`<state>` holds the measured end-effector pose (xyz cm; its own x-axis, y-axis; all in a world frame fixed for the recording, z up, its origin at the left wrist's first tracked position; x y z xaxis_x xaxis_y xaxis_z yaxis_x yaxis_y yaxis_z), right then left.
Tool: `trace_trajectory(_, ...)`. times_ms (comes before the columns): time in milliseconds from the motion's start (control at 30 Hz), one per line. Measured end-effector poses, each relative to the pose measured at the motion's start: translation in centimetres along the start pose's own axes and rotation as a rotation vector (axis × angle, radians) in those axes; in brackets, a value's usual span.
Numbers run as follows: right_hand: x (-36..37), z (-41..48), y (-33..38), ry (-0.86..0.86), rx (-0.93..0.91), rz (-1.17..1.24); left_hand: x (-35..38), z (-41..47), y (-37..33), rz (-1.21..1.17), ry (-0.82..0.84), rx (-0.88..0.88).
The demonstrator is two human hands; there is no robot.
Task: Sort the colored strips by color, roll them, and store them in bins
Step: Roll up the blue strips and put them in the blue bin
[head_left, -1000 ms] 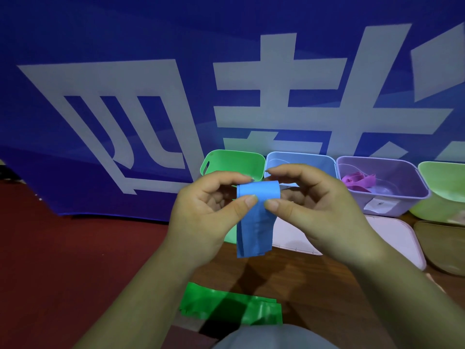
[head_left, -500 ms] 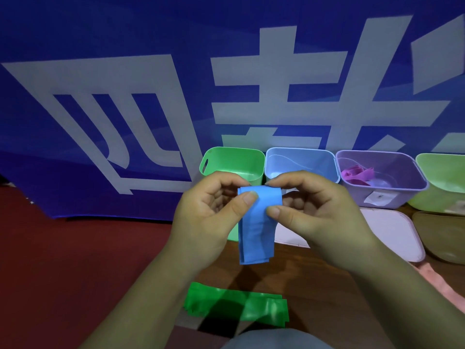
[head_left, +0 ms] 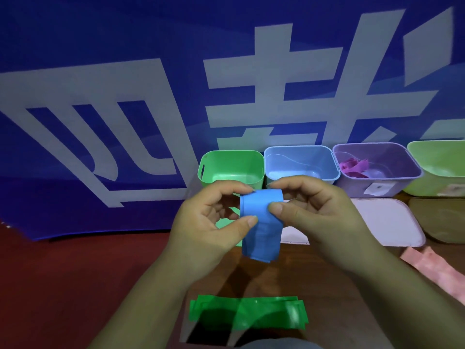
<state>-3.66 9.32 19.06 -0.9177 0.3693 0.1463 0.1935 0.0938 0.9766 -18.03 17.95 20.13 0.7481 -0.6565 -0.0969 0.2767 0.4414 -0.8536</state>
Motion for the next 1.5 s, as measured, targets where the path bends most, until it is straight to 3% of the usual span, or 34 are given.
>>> trace_trajectory(267,0.7,-0.6,-1.3,-0.125,0.037,-0.081,-1.0,-0.5,1.3,-0.091,0.005,-0.051)
trace_trajectory(533,1.2,-0.7,-1.0,-0.016,-0.057,-0.089,-0.8,0.0,1.9,-0.17,-0.036,-0.098)
trace_trajectory(800,-1.2,-0.4,0.9,-0.088,-0.13,-0.205,0.8,1.4,2.2,-0.152,-0.084,-0.096)
trace_trajectory(1500,-2.7,0.1,1.5,-0.169,-0.117,-0.196,2.1,2.7,1.4,-0.058,0.056,0.005)
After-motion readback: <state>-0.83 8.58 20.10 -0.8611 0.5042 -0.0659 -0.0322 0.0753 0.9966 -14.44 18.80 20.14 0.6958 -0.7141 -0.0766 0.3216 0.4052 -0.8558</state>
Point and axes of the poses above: each hand's wrist, its own z-axis towards the middle knuckle, its own x-axis out of the palm, y = z × x, the point moved 8 cm from there along z, towards the middle knuckle, and after that the axes turned 14 degrees about x, right-handed, at the moved point
